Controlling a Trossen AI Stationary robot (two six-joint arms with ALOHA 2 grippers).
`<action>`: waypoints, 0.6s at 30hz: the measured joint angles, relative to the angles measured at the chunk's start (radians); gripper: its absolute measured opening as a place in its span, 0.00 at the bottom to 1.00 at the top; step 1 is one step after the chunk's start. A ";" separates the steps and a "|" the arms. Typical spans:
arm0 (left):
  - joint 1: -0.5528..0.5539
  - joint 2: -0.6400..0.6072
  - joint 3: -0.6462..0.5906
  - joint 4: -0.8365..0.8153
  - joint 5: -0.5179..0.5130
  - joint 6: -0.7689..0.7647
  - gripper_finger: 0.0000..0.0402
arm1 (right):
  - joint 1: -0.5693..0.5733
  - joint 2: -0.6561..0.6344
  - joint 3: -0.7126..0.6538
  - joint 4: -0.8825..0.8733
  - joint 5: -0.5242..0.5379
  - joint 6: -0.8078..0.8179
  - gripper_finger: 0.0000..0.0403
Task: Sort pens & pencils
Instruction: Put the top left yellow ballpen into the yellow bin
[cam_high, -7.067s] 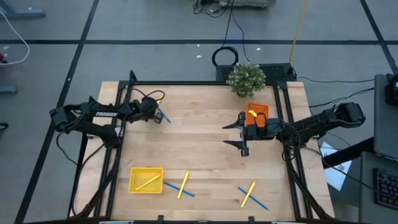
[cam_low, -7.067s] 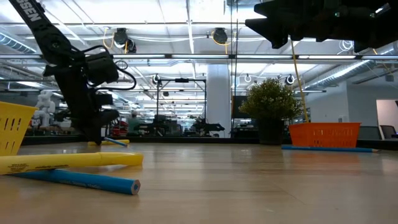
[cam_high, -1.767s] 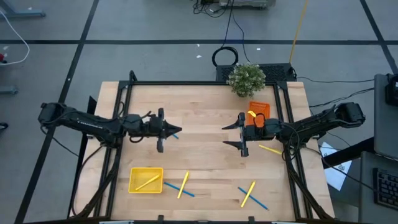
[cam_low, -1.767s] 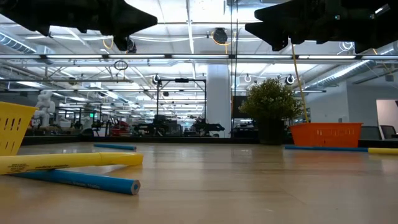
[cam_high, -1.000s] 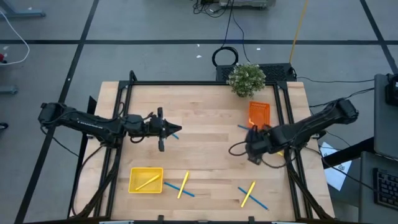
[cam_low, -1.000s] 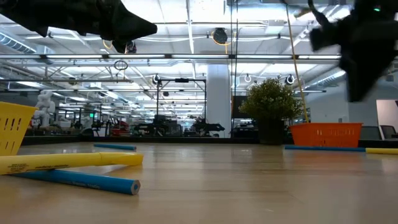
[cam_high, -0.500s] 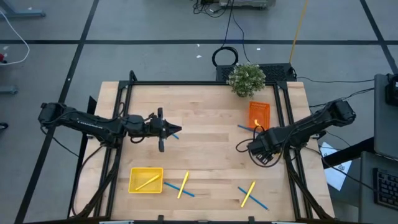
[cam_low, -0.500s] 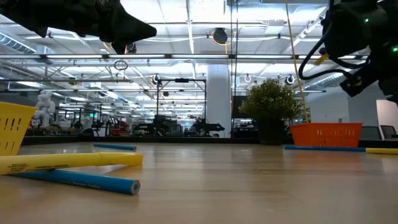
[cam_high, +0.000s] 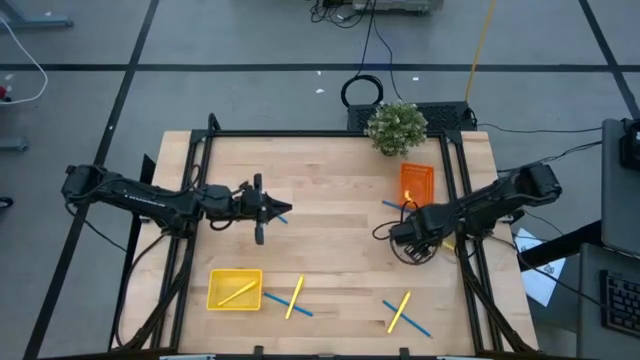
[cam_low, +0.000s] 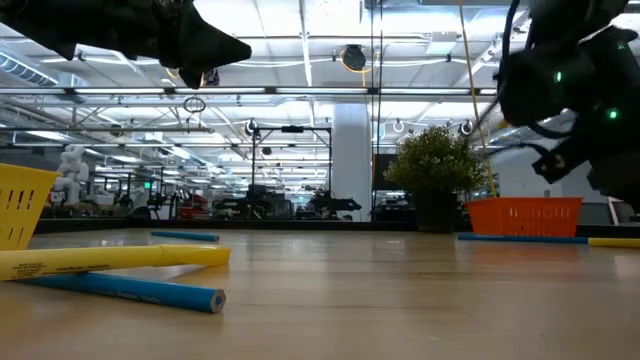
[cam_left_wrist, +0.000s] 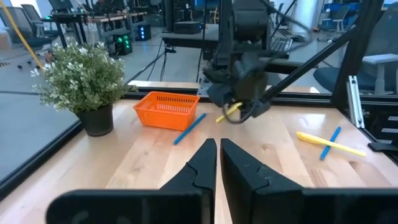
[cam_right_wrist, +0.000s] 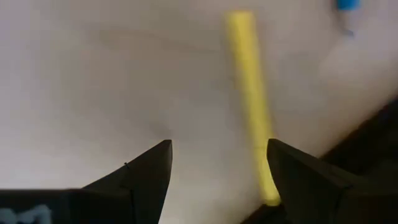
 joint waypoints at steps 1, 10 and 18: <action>0.000 0.000 0.000 0.000 0.001 -0.003 0.07 | -0.006 0.014 -0.002 -0.031 0.000 -0.004 0.62; 0.000 0.000 0.000 -0.006 0.001 -0.006 0.07 | -0.020 0.034 -0.012 0.019 -0.006 -0.043 0.62; 0.000 0.000 0.000 -0.016 0.002 -0.028 0.07 | -0.029 0.025 -0.040 0.069 -0.033 -0.056 0.62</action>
